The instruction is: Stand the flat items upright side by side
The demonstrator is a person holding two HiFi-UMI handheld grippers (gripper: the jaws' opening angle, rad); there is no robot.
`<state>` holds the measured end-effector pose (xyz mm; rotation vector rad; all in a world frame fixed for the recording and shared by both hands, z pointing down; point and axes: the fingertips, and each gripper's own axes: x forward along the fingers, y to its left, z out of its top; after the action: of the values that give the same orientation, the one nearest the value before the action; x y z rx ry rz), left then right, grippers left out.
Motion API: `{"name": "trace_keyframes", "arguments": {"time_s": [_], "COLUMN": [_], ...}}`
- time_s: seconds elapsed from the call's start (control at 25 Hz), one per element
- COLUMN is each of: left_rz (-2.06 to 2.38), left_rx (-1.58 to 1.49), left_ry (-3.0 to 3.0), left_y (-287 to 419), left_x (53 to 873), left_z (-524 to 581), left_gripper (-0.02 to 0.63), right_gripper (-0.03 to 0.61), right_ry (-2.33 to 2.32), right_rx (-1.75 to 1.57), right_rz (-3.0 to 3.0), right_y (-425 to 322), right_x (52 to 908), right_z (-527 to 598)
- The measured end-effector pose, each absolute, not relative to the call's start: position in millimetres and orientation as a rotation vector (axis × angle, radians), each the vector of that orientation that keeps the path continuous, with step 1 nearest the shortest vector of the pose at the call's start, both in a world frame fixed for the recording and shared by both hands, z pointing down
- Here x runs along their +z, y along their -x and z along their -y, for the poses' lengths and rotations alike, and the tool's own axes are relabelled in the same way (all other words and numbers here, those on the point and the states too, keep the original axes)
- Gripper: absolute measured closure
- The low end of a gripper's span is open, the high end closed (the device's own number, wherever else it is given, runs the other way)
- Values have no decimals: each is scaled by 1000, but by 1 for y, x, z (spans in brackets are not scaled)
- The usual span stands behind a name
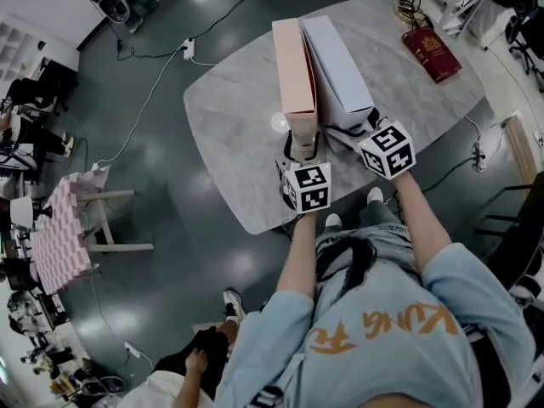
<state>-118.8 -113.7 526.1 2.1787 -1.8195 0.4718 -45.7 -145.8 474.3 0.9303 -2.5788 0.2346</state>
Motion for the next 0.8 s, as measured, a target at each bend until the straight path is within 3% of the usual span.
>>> {"name": "trace_keyframes", "arguments": {"time_s": [0.8], "left_rz": [1752], "left_rx": [457], "left_ry": [-2236], "left_y": [105], "left_x": [526], "left_z": [121], "left_gripper": [347], "right_gripper": [141], "right_ry": [-783], "right_rx": [281], "right_rz": [2656], "right_y": [53], "right_x": [473], "right_z": [150]}}
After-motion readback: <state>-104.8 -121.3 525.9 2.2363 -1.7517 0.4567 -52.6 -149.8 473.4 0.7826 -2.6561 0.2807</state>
